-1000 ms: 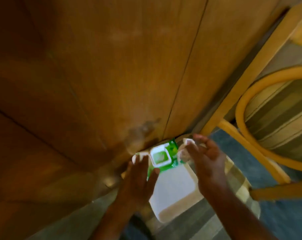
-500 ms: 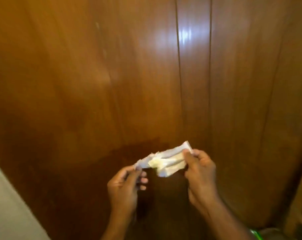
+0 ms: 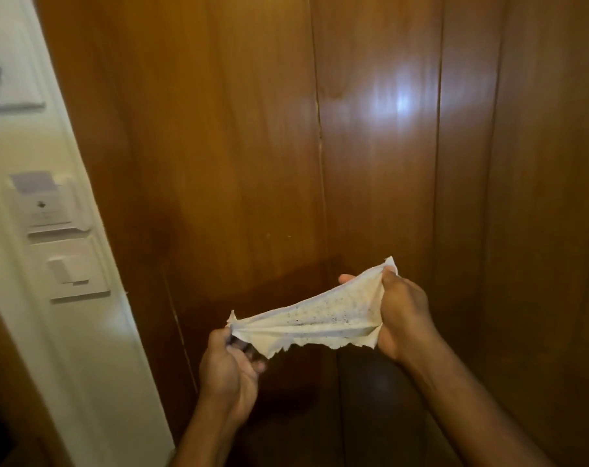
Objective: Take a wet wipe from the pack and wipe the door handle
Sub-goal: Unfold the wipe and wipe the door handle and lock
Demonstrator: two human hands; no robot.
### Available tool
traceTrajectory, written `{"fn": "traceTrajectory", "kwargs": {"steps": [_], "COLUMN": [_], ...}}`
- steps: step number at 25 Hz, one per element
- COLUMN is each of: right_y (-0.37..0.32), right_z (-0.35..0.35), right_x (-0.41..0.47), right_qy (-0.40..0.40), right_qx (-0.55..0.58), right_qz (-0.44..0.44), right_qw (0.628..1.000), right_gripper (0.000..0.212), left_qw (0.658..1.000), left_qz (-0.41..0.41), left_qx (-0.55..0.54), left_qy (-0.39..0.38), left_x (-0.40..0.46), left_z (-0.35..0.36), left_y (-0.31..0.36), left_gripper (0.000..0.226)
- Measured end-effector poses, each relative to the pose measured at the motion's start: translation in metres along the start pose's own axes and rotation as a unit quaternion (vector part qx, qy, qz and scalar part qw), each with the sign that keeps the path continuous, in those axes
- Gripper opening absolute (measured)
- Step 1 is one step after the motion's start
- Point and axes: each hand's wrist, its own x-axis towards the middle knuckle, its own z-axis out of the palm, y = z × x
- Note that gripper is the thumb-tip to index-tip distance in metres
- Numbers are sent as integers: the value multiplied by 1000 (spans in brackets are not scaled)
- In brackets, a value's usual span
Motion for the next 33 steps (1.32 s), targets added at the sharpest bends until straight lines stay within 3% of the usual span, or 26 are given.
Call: {"fn": "traceTrajectory", "kwargs": {"steps": [2, 6, 8, 10, 12, 15, 17, 20, 22, 25, 28, 31, 33], "right_y": [1, 11, 34, 68, 101, 147, 181, 236, 273, 332, 374, 400, 413], "right_z": [2, 8, 12, 15, 23, 62, 95, 138, 166, 207, 246, 271, 281], "right_x": [8, 33, 40, 39, 33, 12, -8, -42, -66, -100, -127, -133, -135], "right_qy": [-44, -23, -62, -145, -236, -300, -324, -381, -422, -475, -482, -329, -226], "right_qx": [5, -32, -42, -28, 14, 99, 119, 117, 93, -27, -166, -207, -236], "right_qz": [64, 136, 227, 344, 418, 421, 394, 382, 382, 330, 217, 120, -9], "right_qw": [997, 990, 971, 927, 877, 850, 852, 834, 817, 816, 833, 914, 945], "right_gripper": [38, 32, 39, 53, 61, 57, 52, 44, 35, 32, 21, 4, 6], "left_qw": [999, 979, 952, 903, 802, 575, 443, 218, 99, 5, -47, -105, -132], "left_qz": [-11, 39, 67, 91, 121, 129, 148, 289, 298, 254, 220, 218, 218], "left_qx": [51, 184, 277, 378, 529, 762, 839, 892, 913, 941, 957, 951, 947], "left_qy": [14, 78, 116, 183, 247, 268, 279, 269, 262, 223, 183, 192, 197], "left_x": [3, 3, -3, -9, -21, -55, -83, -124, -150, -179, -186, -182, -180], "left_z": [-10, -48, -72, -99, -125, -173, -199, -228, -252, -280, -285, -290, -295], "left_y": [-1, 5, 13, 24, 41, 73, 102, 155, 194, 233, 238, 235, 234], "left_gripper": [33, 33, 38, 43, 43, 38, 36, 31, 27, 32, 37, 38, 38]}}
